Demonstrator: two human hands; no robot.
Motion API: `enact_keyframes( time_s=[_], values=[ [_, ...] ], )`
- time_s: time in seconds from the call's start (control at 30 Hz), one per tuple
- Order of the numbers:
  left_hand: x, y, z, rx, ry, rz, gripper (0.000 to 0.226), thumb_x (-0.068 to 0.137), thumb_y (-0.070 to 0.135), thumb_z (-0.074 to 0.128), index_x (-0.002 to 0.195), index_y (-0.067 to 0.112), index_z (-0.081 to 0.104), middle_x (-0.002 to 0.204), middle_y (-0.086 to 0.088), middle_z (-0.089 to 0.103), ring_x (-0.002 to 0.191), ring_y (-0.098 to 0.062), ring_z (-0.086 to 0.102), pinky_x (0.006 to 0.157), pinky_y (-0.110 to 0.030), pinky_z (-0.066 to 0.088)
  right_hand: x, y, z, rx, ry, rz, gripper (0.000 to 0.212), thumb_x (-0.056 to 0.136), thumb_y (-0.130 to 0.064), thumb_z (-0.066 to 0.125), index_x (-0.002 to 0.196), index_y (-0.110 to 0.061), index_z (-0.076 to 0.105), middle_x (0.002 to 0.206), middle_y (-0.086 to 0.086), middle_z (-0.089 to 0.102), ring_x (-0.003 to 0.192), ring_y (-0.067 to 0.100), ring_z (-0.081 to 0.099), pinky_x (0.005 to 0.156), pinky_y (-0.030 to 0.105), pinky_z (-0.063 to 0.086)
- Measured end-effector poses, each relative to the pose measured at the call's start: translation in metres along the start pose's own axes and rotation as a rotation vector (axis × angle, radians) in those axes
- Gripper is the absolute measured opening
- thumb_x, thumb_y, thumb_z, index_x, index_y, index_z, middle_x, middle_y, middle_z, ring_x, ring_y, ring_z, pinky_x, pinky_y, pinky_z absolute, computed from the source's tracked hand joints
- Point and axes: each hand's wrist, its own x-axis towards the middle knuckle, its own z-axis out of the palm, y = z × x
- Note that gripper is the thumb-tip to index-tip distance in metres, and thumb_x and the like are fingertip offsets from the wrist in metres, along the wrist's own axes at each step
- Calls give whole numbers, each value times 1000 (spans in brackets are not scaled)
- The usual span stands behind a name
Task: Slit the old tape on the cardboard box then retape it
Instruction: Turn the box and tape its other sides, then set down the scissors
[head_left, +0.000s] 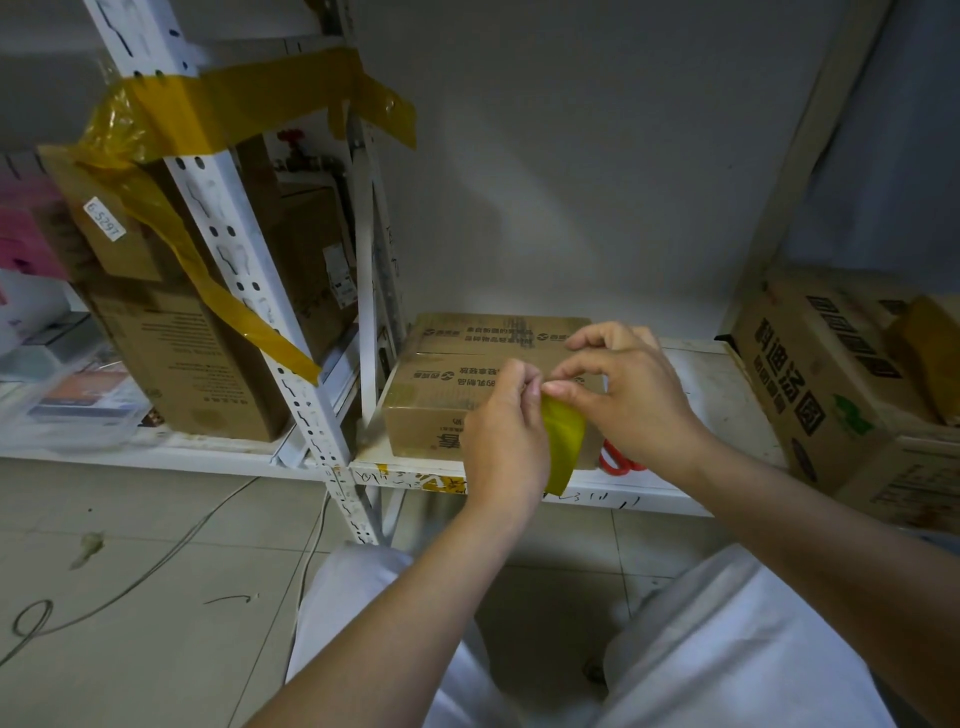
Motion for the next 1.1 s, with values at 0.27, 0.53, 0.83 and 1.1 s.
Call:
enact_keyframes(
  time_s=[0.27, 0.53, 0.83, 1.1],
  values=[
    [1, 2, -1, -10, -83, -80, 30, 100, 27, 45, 128, 20, 39, 79, 2, 58, 77, -22, 60, 64, -31, 40, 0, 5, 1, -20, 33, -30, 11, 79, -37, 72, 81, -27, 75, 102, -17, 49, 104, 5, 34, 92, 42, 40],
    [4, -1, -2, -13, -146, -6, 17, 100, 19, 42, 85, 23, 46, 61, 9, 45, 55, -3, 41, 48, -21, 29, 2, 14, -7, -22, -154, 70, 60, 73, -66, 56, 124, -34, 56, 119, -15, 44, 120, 7, 36, 94, 31, 37],
    [9, 1, 14, -65, -87, -89, 7, 99, 20, 46, 92, 20, 48, 71, 12, 48, 64, -6, 44, 52, -16, 31, -7, 17, -10, 718, -236, 439, 32, 86, -53, 53, 107, -29, 57, 115, -4, 60, 109, 8, 57, 94, 30, 47],
    [14, -3, 41, -261, -58, -315, 12, 98, 22, 48, 109, 18, 44, 92, 1, 56, 81, -18, 53, 79, -36, 48, -16, 36, 8, 703, -248, 741, 35, 85, -37, 68, 109, -19, 52, 95, 2, 66, 81, 17, 64, 82, 39, 54]
  ],
)
